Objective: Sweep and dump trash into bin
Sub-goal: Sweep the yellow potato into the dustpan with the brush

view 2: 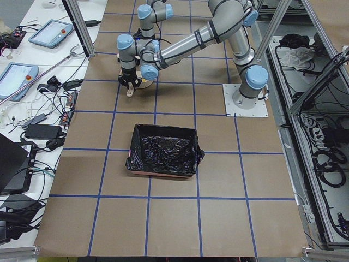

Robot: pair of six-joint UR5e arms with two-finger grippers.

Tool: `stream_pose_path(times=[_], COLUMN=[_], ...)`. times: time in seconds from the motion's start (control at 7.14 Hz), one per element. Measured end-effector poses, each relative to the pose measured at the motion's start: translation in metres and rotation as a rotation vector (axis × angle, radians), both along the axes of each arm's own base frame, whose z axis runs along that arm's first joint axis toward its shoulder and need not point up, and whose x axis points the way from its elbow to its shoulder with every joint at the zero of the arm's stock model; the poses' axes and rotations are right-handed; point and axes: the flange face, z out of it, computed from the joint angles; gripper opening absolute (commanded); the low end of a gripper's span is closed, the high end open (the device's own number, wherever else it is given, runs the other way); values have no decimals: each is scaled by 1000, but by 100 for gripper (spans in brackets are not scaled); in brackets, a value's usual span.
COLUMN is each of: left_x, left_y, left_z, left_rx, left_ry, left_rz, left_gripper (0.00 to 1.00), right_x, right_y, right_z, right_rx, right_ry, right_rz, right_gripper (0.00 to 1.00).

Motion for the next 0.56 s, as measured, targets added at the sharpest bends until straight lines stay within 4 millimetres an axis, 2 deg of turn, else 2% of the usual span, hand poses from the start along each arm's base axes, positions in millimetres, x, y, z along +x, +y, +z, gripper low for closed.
stream_pose_path(times=[0.56], left_x=[0], left_y=[0], left_z=[0], left_rx=[0], left_ry=[1], left_rz=[0], left_gripper=[11], right_x=[51], right_y=[23], right_z=[8], right_rx=[36], right_ry=[-75], right_rz=[-98], right_gripper=[0])
